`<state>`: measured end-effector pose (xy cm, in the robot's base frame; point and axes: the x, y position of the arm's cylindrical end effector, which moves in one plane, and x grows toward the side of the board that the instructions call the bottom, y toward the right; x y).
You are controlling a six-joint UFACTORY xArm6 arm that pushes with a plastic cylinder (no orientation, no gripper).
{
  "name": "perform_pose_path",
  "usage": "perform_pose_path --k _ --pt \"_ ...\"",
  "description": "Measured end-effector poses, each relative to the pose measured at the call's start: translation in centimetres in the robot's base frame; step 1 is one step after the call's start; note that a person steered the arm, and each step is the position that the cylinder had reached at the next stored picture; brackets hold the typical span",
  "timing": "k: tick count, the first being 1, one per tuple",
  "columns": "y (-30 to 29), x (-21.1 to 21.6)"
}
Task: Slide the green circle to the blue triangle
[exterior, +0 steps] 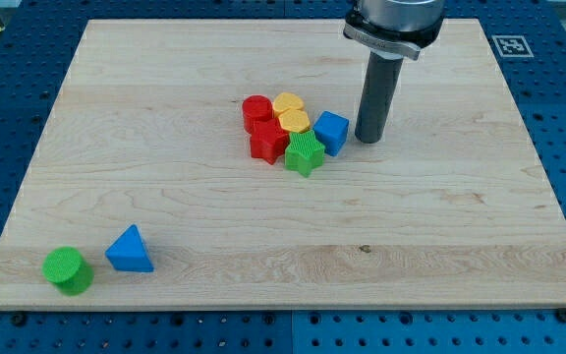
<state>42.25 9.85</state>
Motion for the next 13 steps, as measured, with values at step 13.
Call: perform_pose_path --k 13 --pt "-24.9 6.4"
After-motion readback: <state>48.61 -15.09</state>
